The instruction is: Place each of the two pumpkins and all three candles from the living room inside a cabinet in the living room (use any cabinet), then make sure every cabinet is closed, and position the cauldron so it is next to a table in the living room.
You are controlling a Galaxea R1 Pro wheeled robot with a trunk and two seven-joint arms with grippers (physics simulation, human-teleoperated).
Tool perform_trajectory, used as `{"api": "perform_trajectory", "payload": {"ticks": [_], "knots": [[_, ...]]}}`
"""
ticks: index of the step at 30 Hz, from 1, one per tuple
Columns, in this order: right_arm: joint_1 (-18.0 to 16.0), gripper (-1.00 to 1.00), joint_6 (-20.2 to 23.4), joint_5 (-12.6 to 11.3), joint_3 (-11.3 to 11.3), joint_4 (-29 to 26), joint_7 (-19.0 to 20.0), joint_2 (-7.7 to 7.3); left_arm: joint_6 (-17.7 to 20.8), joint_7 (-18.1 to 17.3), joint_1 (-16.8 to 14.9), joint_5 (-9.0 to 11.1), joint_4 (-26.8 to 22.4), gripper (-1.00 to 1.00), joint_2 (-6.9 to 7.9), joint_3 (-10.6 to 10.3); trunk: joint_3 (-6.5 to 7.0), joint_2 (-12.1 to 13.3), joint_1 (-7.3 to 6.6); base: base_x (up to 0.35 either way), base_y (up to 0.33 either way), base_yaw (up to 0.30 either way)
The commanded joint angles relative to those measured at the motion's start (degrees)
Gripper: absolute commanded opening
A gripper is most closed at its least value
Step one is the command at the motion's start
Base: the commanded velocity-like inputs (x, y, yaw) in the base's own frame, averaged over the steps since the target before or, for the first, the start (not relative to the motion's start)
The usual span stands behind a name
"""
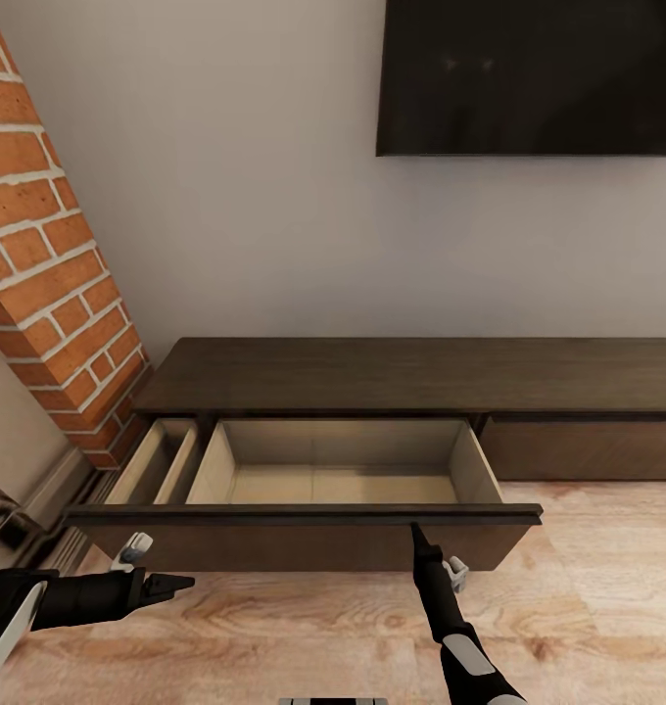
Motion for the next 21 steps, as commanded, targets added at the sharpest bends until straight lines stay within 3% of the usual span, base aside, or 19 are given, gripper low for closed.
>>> {"api": "perform_trajectory", "payload": {"ticks": [1, 4, 5, 21], "knots": [[0.05, -1.0, 0.17, 0.08, -0.26, 0.11, -0.77, 0.0, 0.0, 0.02, 0.01, 0.0, -0.01, 1.0, 0.0, 0.0, -0.01, 0.01, 0.01, 0.0, 0.0, 0.0], [0.05, -1.0, 0.25, 0.04, -0.26, 0.11, -0.77, 0.0, 0.02, 0.02, 0.0, 0.0, -0.01, 1.0, 0.0, 0.0, -0.01, 0.01, 0.01, -0.021, 0.0, 0.0], [0.05, 1.0, 0.26, 0.04, -0.26, 0.11, -0.77, 0.0, 0.01, 0.03, 0.01, -0.02, -0.01, 1.0, 0.0, 0.0, -0.01, 0.01, 0.01, -0.081, 0.0, 0.0], [0.05, 1.0, 0.29, 0.03, -0.26, 0.11, -0.86, 0.0, 0.0, 0.04, 0.0, -0.06, -0.01, 1.0, 0.0, 0.0, -0.01, 0.01, 0.01, -0.184, 0.0, 0.0]]}}
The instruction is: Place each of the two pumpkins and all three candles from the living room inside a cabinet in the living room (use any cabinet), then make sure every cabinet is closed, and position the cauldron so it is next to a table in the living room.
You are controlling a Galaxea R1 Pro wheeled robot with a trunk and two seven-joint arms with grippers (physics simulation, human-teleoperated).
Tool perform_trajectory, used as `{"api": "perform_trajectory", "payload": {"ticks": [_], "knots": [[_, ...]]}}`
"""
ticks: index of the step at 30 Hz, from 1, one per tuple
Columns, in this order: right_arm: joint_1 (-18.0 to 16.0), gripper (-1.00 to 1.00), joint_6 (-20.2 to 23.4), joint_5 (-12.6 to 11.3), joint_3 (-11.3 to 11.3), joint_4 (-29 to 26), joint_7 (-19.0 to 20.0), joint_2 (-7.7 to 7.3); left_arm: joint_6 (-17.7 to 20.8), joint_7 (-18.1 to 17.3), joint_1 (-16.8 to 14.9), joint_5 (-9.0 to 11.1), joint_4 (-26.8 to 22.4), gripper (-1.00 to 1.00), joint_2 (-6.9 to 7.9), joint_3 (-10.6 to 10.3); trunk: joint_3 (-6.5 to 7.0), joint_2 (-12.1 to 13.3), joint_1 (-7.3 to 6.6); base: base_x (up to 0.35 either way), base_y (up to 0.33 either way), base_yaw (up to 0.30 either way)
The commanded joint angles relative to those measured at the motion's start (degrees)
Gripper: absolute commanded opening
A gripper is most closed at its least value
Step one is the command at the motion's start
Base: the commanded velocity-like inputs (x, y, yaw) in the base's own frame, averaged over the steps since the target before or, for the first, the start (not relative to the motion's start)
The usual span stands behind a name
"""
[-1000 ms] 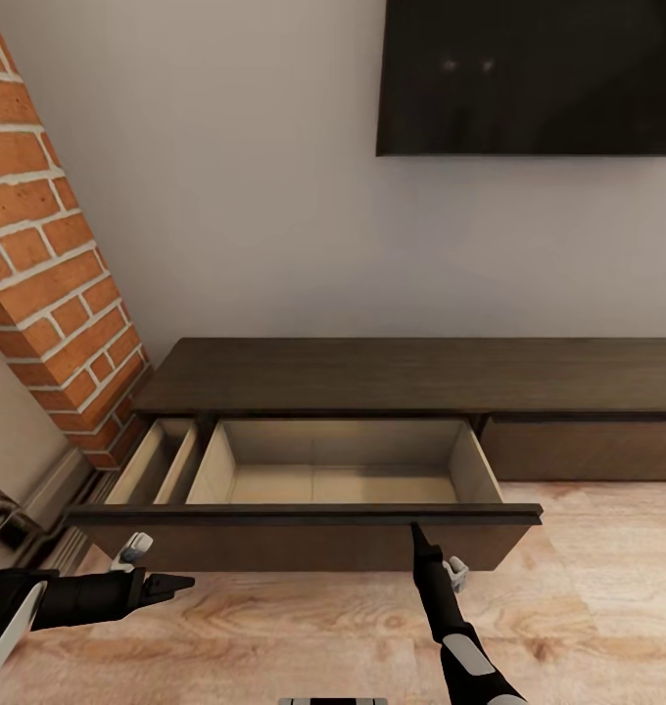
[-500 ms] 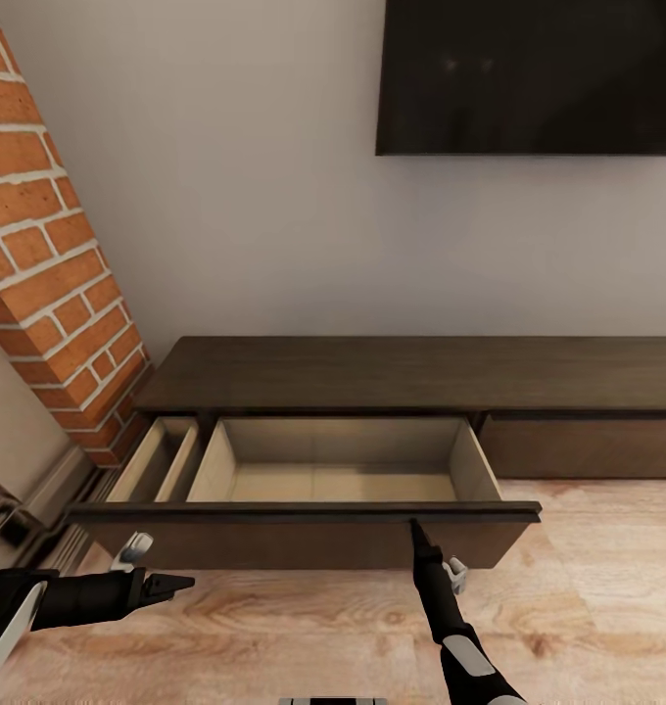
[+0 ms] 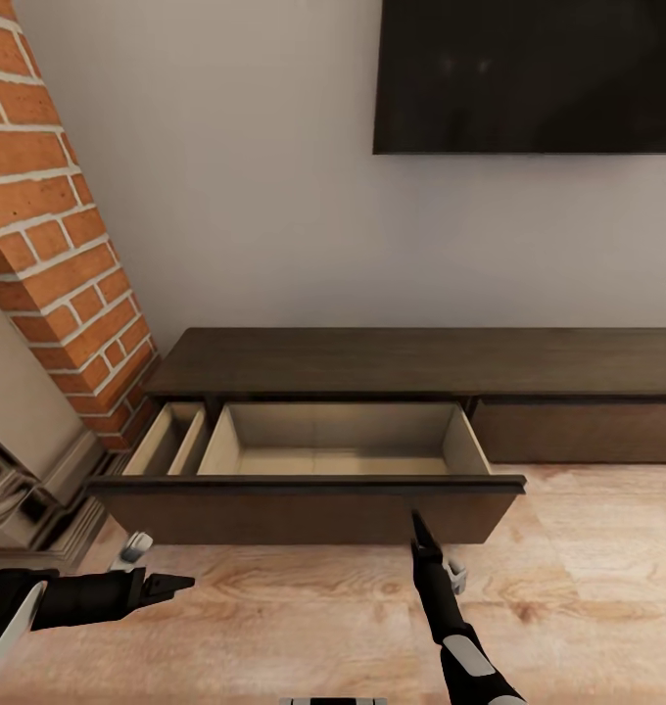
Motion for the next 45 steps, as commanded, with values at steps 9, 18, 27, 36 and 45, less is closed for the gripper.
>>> {"api": "perform_trajectory", "payload": {"ticks": [9, 18, 27, 36, 45], "knots": [[0.0, 1.0, 4.41, 0.05, 4.92, 0.0, -5.2, 0.0, 0.0, 0.0, 0.0, -0.08, 0.0, 1.0, 0.0, -0.05, 0.0, 0.0, 0.0, -0.319, 0.0, 0.0], [-0.05, 1.0, 18.82, 0.28, 8.5, -0.62, -24.48, 0.0, 0.14, 0.01, -0.01, -0.01, 0.09, 1.0, 0.09, 0.0, 0.0, 0.0, 0.0, -0.054, 0.0, 0.0], [2.85, 1.0, 41.76, -0.09, 8.28, -0.87, -24.27, -10.37, 0.17, 0.36, 0.03, -0.56, 0.32, 1.0, 0.16, -0.27, 1.62, 3.61, -1.98, -0.001, 0.0, 0.0], [3.07, 1.0, 46.15, -0.22, 8.23, -0.68, -23.58, -11.83, 0.18, 0.68, 0.05, -0.72, 0.44, 1.0, 0.01, -0.69, 3.23, 7.22, -3.95, 0.0, 0.0, 0.0], [4.82, 1.0, 48.81, 0.14, 8.34, -0.28, -23.55, -13.86, 0.09, 0.7, 0.04, -0.73, 0.44, 1.0, -0.05, -2.06, 4.85, 10.83, -5.93, 0.0, 0.0, 0.0]]}}
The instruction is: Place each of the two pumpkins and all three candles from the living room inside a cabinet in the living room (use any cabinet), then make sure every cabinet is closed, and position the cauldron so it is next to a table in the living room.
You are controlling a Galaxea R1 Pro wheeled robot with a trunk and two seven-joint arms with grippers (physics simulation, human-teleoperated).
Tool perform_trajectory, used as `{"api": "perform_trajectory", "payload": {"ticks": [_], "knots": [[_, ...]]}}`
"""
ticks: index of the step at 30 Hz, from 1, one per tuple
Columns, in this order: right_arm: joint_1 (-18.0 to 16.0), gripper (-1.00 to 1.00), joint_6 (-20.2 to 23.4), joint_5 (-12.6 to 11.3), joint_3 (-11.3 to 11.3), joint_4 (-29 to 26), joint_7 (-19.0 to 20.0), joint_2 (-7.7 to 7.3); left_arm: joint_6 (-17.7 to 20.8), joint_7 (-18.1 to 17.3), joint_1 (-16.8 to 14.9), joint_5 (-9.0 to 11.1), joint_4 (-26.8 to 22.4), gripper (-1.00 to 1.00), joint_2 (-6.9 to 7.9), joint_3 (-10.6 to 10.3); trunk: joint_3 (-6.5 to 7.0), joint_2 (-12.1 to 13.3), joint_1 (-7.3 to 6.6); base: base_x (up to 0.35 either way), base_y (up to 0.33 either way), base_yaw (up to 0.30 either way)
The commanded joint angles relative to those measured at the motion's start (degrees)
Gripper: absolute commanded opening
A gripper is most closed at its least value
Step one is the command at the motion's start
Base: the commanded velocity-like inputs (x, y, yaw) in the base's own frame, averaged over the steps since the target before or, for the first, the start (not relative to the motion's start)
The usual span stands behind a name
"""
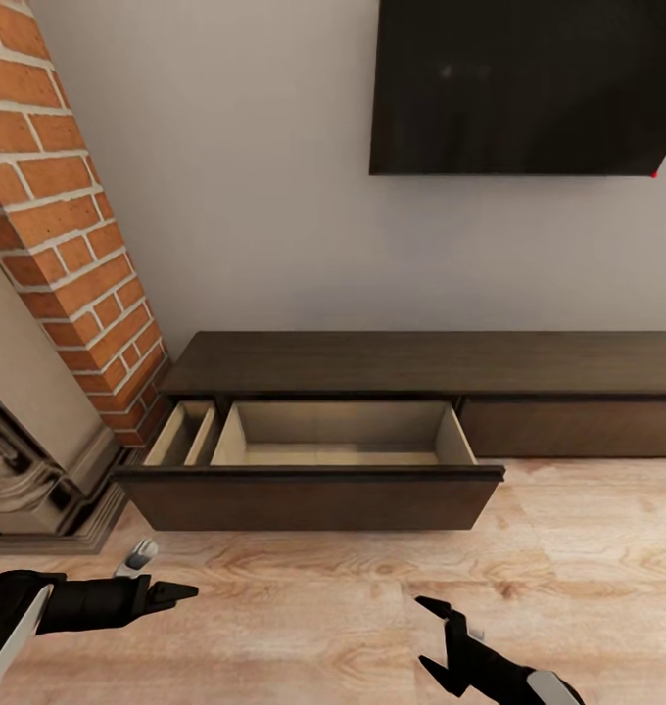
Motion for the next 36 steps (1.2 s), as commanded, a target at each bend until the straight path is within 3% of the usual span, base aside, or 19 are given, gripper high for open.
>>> {"api": "perform_trajectory", "payload": {"ticks": [1, 17, 23, 31, 36], "knots": [[0.04, 1.0, 0.31, 0.0, -0.02, 0.01, 0.03, -0.1, -0.03, 0.03, 0.0, -0.02, 0.0, 1.0, -0.01, -0.15, 0.18, 0.42, -0.23, 0.0, 0.0, 0.0], [0.11, 1.0, -0.25, -0.22, -0.2, 0.17, -0.32, 0.33, -0.24, 0.09, 0.01, -0.03, 0.17, 1.0, -0.08, -0.45, 3.06, 6.83, -3.74, 0.0, 0.0, 0.0], [0.44, 1.0, -6.28, -0.52, -0.35, 1.56, -0.43, 0.34, -0.31, 0.18, 0.0, -0.05, 0.18, 1.0, -0.09, -2.06, 4.13, 9.24, -5.06, 0.0, 0.0, 0.0], [0.95, 1.0, -8.52, -0.05, -0.2, 2.27, -0.64, 0.17, -0.28, 1.72, -0.01, -1.0, 0.24, 1.0, -0.1, -2.58, 5.57, 12.45, -6.81, 0.0, 0.0, 0.0], [2.09, 1.0, -13.49, 0.46, 0.12, 2.19, -1.49, -0.31, -0.3, 2.4, -0.02, -4.0, 0.67, 1.0, -0.08, -4.36, 6.47, 14.45, -7.91, 0.0, 0.0, 0.0]]}}
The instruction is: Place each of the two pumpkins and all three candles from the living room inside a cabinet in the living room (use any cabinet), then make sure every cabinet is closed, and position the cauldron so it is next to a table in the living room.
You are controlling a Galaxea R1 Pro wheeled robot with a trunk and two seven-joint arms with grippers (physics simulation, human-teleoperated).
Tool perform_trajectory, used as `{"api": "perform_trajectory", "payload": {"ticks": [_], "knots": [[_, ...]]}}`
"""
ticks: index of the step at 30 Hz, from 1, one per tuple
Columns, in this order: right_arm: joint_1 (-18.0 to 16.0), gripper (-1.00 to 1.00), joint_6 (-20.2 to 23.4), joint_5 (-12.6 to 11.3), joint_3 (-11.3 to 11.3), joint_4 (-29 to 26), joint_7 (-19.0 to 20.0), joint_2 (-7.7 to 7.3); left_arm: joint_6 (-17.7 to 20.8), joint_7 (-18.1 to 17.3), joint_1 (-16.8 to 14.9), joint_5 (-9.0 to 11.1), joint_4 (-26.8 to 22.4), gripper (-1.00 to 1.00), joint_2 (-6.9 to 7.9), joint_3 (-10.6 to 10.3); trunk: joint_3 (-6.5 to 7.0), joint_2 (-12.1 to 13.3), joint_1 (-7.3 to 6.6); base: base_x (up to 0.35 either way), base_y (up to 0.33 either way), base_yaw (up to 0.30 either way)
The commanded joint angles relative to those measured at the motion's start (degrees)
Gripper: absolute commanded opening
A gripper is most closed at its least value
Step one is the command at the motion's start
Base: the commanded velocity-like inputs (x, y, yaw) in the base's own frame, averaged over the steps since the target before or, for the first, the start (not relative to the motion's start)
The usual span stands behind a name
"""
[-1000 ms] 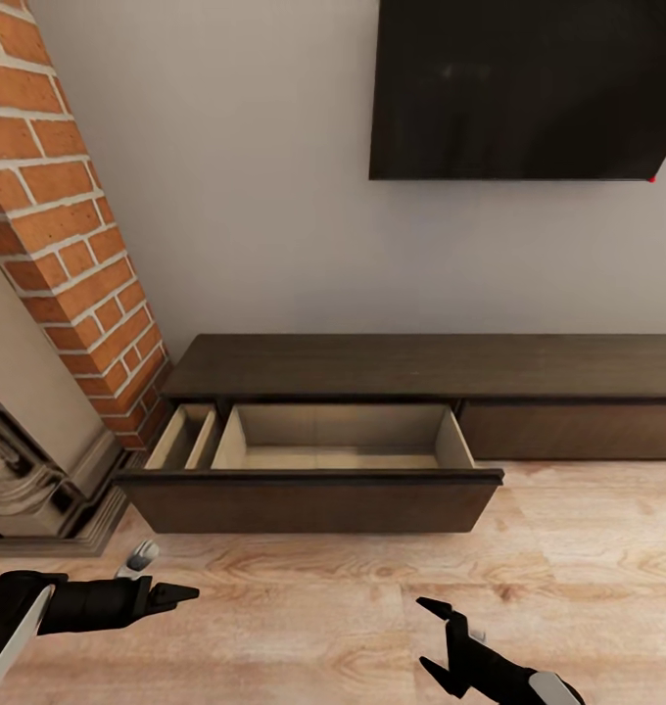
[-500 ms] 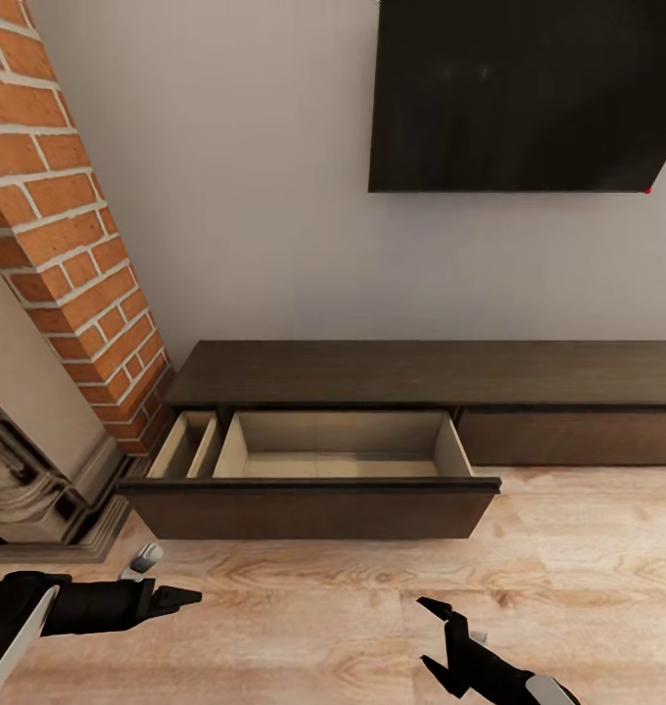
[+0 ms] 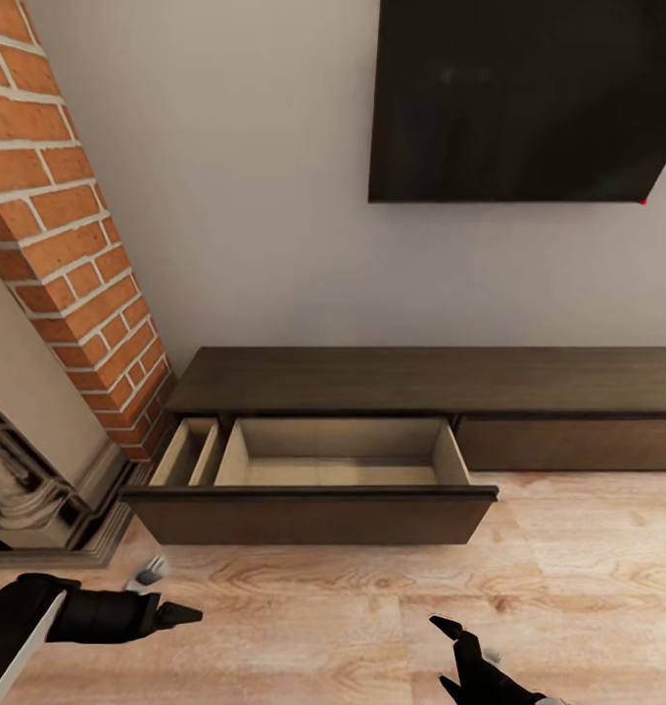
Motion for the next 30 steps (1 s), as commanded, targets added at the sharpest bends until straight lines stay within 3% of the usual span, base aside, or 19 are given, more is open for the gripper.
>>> {"api": "perform_trajectory", "payload": {"ticks": [1, 5, 7, 10, 14, 17, 18, 19, 22, 26, 30], "knots": [[0.34, 1.0, -0.84, 0.37, 0.37, -0.06, -0.18, 0.06, -0.02, 0.15, 0.0, -0.78, 0.05, 1.0, -0.02, -0.14, 0.19, 0.42, -0.23, 0.0, 0.0, 0.0], [0.81, 1.0, -4.58, 3.86, 3.81, -0.41, -2.03, 0.53, -0.13, 1.65, 0.0, -2.38, 0.16, 1.0, -0.39, -0.37, 0.9, 2.02, -1.1, 0.0, 0.0, 0.0], [0.88, 1.0, -7.6, 5.86, 5.95, -0.47, -4.45, 0.77, -0.15, 4.77, 0.0, -2.74, 0.51, 1.0, -1.5, -0.41, 1.26, 2.82, -1.54, 0.0, 0.0, 0.0], [0.91, 1.0, -10.36, 6.94, 7.86, -0.57, -9.82, 0.98, -0.15, 11.61, 0.0, -2.9, 1.59, 1.0, -3.31, -0.38, 1.8, 4.03, -2.2, 0.0, 0.0, 0.0], [0.93, 1.0, -11.71, 7.42, 10.97, -1.21, -19.59, 2.7, -0.23, 23.33, 0.0, -2.97, 2.41, 1.0, -6.04, -0.05, 2.52, 5.63, -3.08, 0.0, 0.0, 0.0], [0.93, 1.0, -11.97, 7.51, 16.43, -4.59, -26.84, 4.5, -1.24, 32.88, 0.01, -2.9, 3.76, 1.0, -7.49, 0.22, 3.06, 6.83, -3.74, 0.0, 0.0, 0.0], [0.93, 1.0, -12.05, 7.5, 19.97, -6.81, -30.74, 5.49, -2.36, 36.55, 0.0, -2.81, 5.13, 1.0, -7.77, 0.32, 3.24, 7.23, -3.96, 0.0, 0.0, 0.0], [0.93, 1.0, -12.07, 7.5, 21.1, -7.43, -32.2, 5.84, -2.88, 37.56, 0.01, -2.79, 5.69, 1.0, -7.88, 0.34, 3.42, 7.63, -4.18, 0.0, 0.0, 0.0], [0.93, 1.0, -13.17, 7.43, 26.15, -9.63, -42.47, 7.78, -7.94, 42.44, 0.01, -2.77, 10.82, 1.0, -9.23, 0.44, 3.96, 8.84, -4.84, 0.0, 0.0, 0.0], [0.93, 1.0, -18.51, 7.42, 29.43, -10.3, -55.05, 11.02, -17.12, 49.26, -0.02, -2.55, 19.72, 1.0, -10.55, 0.81, 4.67, 10.44, -5.72, 0.0, 0.0, 0.0], [0.93, 1.0, -20.49, 7.41, 34.27, -10.36, -60.02, 12.75, -25.35, 58.44, -0.03, -2.42, 26.26, 1.0, -13.34, 1.22, 5.39, 12.05, -6.6, 0.0, 0.0, 0.0]]}}
